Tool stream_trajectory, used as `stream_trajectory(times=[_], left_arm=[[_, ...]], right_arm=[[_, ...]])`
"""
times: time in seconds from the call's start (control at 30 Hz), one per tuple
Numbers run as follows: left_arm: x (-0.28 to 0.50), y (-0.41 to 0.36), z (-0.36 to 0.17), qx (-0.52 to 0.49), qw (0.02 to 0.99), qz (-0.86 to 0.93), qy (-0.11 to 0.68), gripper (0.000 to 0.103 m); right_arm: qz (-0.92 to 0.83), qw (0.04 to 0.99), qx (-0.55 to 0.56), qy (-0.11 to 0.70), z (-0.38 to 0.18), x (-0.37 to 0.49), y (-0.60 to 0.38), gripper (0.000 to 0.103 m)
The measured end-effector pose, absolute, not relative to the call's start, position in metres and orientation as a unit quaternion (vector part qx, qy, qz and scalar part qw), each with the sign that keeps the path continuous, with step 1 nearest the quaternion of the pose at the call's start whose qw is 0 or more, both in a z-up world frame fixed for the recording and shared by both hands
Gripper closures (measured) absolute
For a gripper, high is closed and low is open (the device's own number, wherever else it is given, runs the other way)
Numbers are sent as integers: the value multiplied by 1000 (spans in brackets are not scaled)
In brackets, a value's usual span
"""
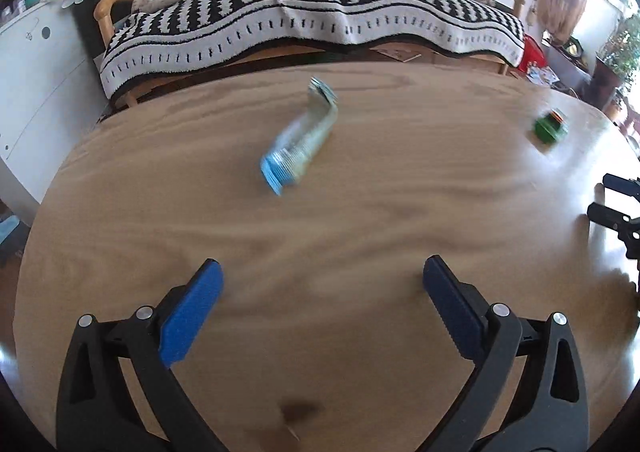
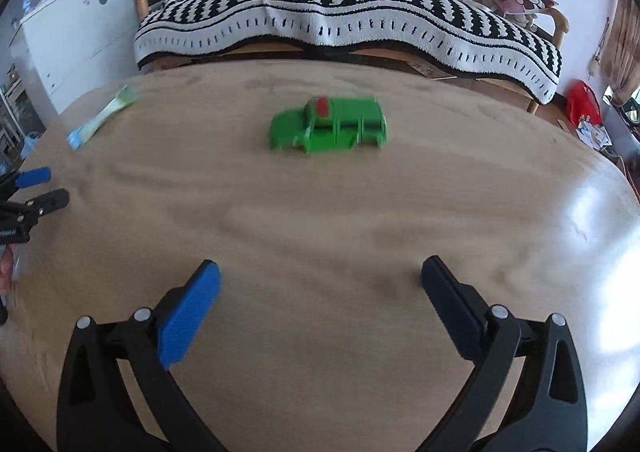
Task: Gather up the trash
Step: 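Grasp the green toy car with the right tool while the left tool grasps the snack stick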
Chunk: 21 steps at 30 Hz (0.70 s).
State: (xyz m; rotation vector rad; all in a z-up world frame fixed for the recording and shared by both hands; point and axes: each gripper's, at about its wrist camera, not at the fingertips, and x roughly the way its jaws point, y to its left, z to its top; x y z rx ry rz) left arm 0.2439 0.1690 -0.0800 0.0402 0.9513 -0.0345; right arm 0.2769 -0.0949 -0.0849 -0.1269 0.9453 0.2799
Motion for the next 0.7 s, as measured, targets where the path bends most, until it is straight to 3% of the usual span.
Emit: stream_trajectory(times=[0.3, 0.7], left_arm=[[297, 191, -80, 18, 888, -14, 458, 6], [315, 184, -80, 21, 888, -18, 458, 6]], right_arm=[[145, 877, -67, 453, -85, 346, -77, 5], [151, 876, -70, 452, -85, 368, -72, 5]])
